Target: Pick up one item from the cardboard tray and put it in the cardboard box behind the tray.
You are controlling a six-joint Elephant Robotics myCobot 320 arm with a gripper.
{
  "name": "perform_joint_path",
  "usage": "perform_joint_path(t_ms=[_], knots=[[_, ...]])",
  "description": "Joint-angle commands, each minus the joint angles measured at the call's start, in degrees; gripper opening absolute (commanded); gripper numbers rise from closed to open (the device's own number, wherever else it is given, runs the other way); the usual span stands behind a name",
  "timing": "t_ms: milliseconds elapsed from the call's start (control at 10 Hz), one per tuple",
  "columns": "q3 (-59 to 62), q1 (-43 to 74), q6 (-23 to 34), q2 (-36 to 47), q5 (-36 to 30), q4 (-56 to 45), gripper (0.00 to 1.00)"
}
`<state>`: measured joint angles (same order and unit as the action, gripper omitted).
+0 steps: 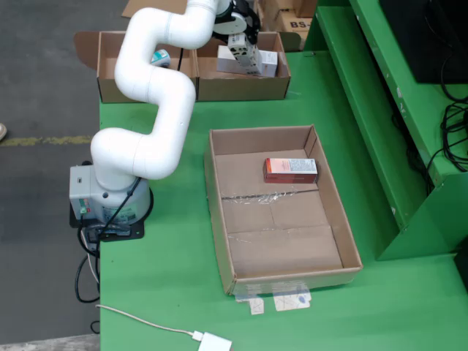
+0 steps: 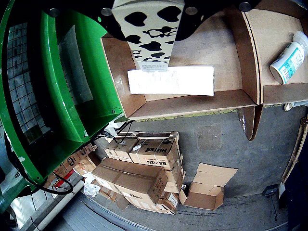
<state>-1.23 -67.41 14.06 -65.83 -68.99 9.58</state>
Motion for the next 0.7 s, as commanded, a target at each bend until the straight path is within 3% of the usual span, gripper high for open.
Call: perform_joint_path(t_ms=[0, 300, 600], knots=[[1.23, 0.16, 0.41, 1.73, 0.39, 0.85, 0.00], [1.23, 0.16, 0.41, 1.73, 0.39, 0.85, 0.00], [1.23, 0.16, 0.41, 1.73, 0.39, 0.85, 0.30]])
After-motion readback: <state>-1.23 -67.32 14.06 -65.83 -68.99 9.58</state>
